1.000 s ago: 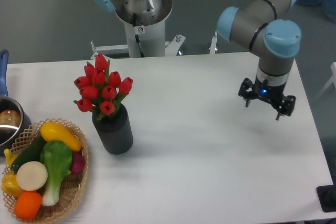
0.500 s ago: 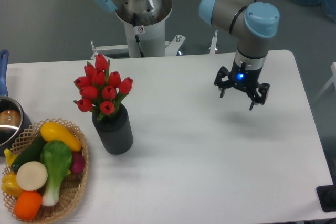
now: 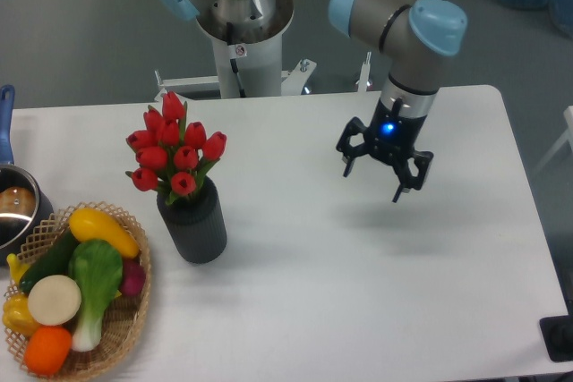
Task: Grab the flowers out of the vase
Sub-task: 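Move the open gripper toward the red tulips in the black vase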
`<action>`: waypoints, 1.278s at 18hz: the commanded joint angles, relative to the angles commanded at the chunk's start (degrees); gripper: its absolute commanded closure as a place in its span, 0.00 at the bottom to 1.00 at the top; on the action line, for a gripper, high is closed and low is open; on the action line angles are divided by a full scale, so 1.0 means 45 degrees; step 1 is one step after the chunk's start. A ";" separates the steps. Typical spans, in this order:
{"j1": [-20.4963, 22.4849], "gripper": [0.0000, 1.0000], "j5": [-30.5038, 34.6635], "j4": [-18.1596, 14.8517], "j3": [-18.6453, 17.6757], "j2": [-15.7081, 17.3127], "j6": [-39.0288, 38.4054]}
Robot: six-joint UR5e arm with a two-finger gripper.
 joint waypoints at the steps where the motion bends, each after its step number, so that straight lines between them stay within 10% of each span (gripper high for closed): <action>1: -0.0039 0.00 0.0000 0.0000 -0.0137 0.0175 0.0000; 13: -0.0606 0.00 -0.2987 0.0059 -0.3105 0.2499 -0.0039; 23: -0.1386 0.00 -0.3846 0.0059 -0.3263 0.2990 -0.0020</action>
